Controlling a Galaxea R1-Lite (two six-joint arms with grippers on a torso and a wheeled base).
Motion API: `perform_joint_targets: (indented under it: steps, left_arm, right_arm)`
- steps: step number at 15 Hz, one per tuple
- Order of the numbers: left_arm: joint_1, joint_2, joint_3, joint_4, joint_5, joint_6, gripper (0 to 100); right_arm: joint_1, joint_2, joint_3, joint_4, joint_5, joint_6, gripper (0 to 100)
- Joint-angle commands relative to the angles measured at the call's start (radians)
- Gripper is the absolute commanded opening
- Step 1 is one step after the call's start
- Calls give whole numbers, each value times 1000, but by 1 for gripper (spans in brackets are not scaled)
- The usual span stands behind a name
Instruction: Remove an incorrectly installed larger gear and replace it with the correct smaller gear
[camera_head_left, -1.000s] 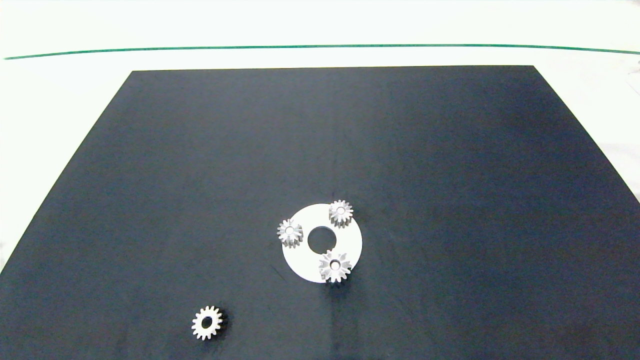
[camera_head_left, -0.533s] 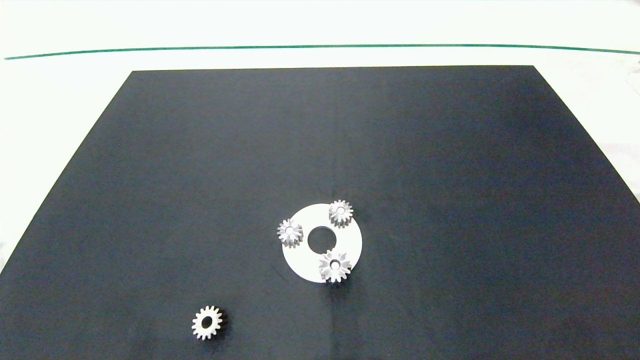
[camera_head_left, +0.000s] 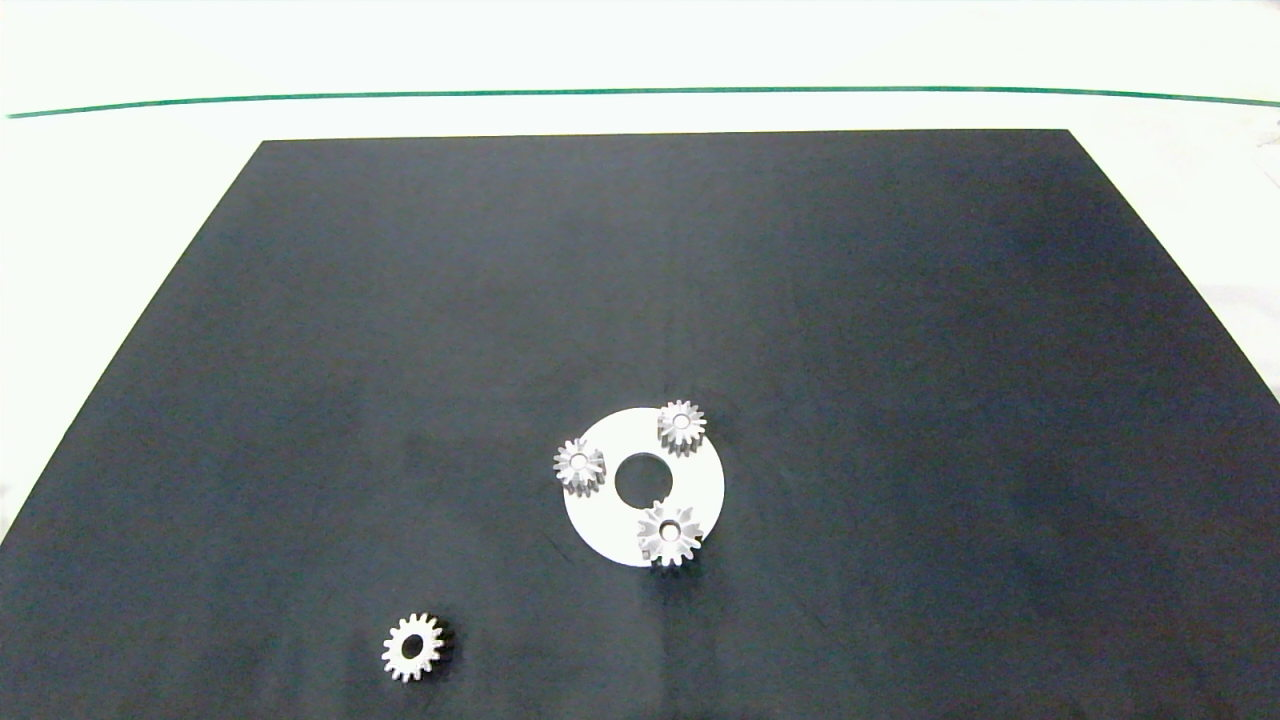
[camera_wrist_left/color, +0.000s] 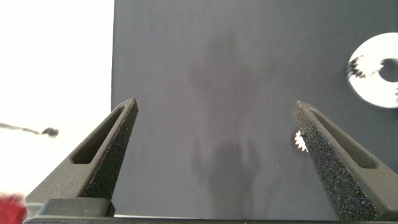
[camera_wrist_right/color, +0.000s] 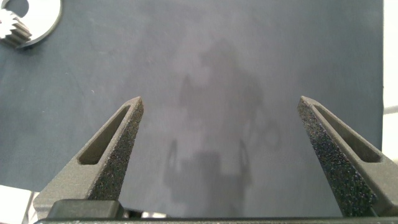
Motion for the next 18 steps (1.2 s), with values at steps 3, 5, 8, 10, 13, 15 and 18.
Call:
perform_joint_targets:
  steps: [3, 5, 8, 10, 13, 15, 18]
  left_arm:
    - [-67, 214, -135, 186, 16, -5, 100]
    - [-24, 183, -146, 182, 22, -4, 100]
    - [-11, 134, -141, 186, 22, 24, 100]
    - [-9, 134, -141, 185, 24, 24, 100]
    - [-11, 125, -138, 186, 24, 26, 100]
    - [-11, 119, -137, 186, 22, 26, 100]
    - [-12, 118, -137, 186, 22, 27, 100]
  right_arm:
    - [322, 560, -481, 255, -2, -66, 100]
    - [439, 706, -582, 264, -71, -67, 100]
    - [561, 830, -647, 263, -106, -69, 100]
    - [618, 898, -685, 264, -107, -71, 100]
    - [686, 990, -728, 263, -110, -72, 100]
    - [721, 1051, -780, 264, -112, -72, 100]
    - [775, 1140, -842, 269, -141, -74, 100]
